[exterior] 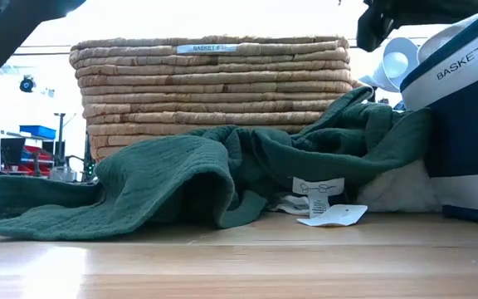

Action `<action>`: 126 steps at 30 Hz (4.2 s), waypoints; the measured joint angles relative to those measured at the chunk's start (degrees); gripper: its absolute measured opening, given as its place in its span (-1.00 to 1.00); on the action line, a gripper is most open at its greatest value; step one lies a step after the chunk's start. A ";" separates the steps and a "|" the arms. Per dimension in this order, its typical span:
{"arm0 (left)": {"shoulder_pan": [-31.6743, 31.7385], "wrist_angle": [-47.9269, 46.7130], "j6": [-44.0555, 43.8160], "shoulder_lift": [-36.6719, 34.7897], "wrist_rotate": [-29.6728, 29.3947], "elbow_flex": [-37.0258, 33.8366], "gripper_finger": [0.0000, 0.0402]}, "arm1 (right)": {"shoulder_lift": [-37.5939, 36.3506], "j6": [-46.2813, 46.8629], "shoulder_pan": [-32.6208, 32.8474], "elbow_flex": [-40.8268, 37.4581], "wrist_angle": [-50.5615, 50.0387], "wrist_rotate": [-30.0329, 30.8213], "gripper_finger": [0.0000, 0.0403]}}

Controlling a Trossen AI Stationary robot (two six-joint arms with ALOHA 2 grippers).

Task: Sort clothes
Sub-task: Put the white underwear into the blue laundry bin, then put the blue checkered polo shirt into the brown laundry basket

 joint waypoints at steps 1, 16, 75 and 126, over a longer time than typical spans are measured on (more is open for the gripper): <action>0.00 -0.04 -0.04 0.12 0.08 -0.36 -0.99 | 0.08 0.02 0.00 -0.01 0.00 0.01 0.16; -0.12 10.02 1.07 3.53 1.98 -6.10 -1.00 | 3.63 -0.29 -0.01 -0.10 0.00 0.47 0.16; 0.48 -25.84 11.24 -41.64 -39.63 0.30 -1.00 | -6.21 26.50 -0.68 -38.40 0.01 -14.32 0.16; 15.91 -41.21 29.13 -58.94 -37.17 -0.09 -1.00 | -13.95 32.88 -23.67 -59.30 4.70 -11.94 -0.96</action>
